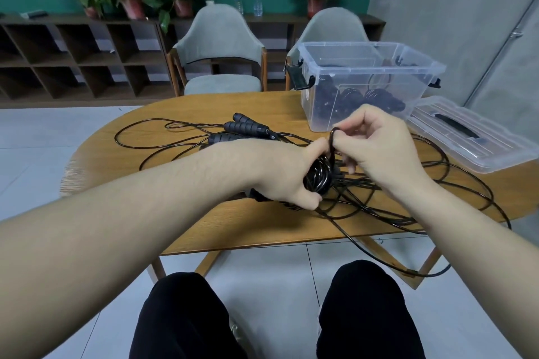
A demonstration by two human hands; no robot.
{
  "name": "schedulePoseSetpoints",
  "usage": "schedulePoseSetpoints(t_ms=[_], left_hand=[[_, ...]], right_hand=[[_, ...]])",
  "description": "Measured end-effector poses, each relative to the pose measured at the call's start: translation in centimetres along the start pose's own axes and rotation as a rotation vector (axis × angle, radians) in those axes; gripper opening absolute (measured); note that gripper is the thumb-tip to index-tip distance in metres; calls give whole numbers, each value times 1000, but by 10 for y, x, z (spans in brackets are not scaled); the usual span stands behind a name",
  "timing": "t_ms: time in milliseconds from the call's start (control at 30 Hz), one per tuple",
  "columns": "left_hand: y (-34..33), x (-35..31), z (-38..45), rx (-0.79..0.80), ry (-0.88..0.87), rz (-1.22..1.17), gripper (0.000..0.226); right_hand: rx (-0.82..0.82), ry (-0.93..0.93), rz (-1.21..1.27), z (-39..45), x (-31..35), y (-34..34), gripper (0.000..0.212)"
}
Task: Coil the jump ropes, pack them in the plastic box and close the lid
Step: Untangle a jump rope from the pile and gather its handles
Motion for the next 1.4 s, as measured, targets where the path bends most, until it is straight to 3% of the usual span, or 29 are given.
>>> schedulePoseSetpoints(t_ms=[100, 200, 300, 400, 467, 567, 700, 867, 1000, 1167, 1400], left_hand=[[-5, 17, 4, 4, 93, -88, 85], [-5, 21, 3, -4, 147, -106, 92], [7, 15, 10, -58, 164, -23, 73], [17, 21, 15, -30, 208, -2, 40], [18, 25, 15, -21, 231, 34, 39], [7, 35, 14, -74, 264, 5, 62], [-4, 46, 11, -234, 263, -347, 78], [0, 49, 20, -283, 229, -517, 79], [1, 55, 29, -324, 235, -789, 68], [6, 60, 44, -353, 248, -1084, 66], [19, 46, 70, -343, 204, -1460, 63]], right_hand=[[32, 50, -20, -3, 5, -4, 13], [9, 170, -41, -9, 14, -11, 30], [-20, 305, 1, -15, 29, -19, 45], [-14, 411, 6, -18, 37, -26, 54], [-8, 484, -87, -19, 36, -27, 47], [45, 555, -301, -18, 28, -31, 21], [-24, 382, -215, 1, 12, -14, 15], [17, 329, -266, 20, 6, -19, 6], [-12, 160, -124, 43, -5, -10, 21], [-52, -40, -124, 58, -34, 4, 38], [-24, -221, -144, 69, -49, 11, 41]])
Point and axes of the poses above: each hand's wrist, its own z-axis towards the middle knuckle, its own y-axis out of the back of the hand, x = y × z, the point moved 8 cm from there along z, towards the middle knuckle, and after that the axes turned 1 degree about -x, right-handed, at the moved point
